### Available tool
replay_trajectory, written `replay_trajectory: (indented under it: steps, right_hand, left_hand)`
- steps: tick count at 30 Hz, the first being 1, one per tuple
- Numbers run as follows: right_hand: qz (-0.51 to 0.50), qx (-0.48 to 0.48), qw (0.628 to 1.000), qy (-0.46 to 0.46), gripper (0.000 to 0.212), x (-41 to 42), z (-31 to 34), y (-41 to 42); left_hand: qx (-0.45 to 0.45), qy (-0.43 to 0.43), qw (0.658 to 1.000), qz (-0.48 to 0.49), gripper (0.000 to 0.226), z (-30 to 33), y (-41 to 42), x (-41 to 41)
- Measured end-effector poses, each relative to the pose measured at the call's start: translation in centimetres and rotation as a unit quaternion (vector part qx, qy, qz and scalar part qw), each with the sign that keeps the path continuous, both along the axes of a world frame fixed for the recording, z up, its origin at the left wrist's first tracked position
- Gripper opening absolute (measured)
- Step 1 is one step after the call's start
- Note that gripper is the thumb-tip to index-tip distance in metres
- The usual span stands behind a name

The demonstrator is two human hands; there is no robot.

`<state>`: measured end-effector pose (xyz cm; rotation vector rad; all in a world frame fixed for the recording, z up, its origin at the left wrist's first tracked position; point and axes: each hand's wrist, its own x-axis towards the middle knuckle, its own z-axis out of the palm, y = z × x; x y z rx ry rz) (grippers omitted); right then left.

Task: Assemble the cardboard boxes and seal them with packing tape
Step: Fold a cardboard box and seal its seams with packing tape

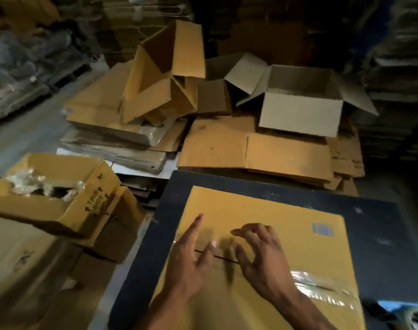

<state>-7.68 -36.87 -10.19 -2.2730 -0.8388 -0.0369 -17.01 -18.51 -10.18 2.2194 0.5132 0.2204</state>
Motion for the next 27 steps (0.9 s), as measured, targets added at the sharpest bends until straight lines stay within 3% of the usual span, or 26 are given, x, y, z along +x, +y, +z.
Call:
replay_trajectory:
  steps: [6,9,12,14,17,21,23,25,27]
  right_hand:
    - [0.083,-0.160,0.984,0.001,0.049,0.3,-0.2,13.0]
    - [0.097,-0.243,0.965,0.010,0.056,0.7,-1.5,15.0]
    - [0.114,-0.267,0.957,0.018,0.062,0.4,-2.6,14.6]
    - [0.127,-0.262,0.957,0.016,0.069,0.1,-3.0,14.1]
    - [0.129,-0.271,0.954,0.025,0.076,0.0,-3.0,14.2]
    - [0.119,-0.247,0.960,0.055,0.061,1.9,-2.6,13.5]
    - [0.068,-0.240,0.966,0.066,0.056,3.0,-1.5,12.1]
    - [0.009,-0.254,0.964,0.076,0.054,4.0,-0.1,9.8]
    - [-0.051,-0.288,0.953,0.081,0.055,4.9,0.9,5.8]
  left_hand:
    - [-0.238,-0.077,0.951,0.179,0.042,-4.4,11.9,-2.9]
    - [-0.354,-0.063,0.927,0.111,0.058,-4.9,13.0,-4.5]
    - [-0.451,0.017,0.893,0.006,0.072,-5.8,11.1,-5.7]
    - [-0.395,0.071,0.915,-0.048,0.081,-6.2,9.7,-6.0]
    - [-0.178,0.126,0.968,-0.124,0.094,-5.5,9.3,-6.1]
    - [-0.199,0.129,0.961,-0.144,0.097,-5.3,11.5,-3.1]
    - [-0.178,0.136,0.962,-0.155,0.096,-4.8,13.0,0.2]
    - [-0.059,0.131,0.974,-0.176,0.080,-3.3,14.1,4.4]
    - [0.144,0.112,0.966,-0.181,0.050,-1.3,13.3,8.3]
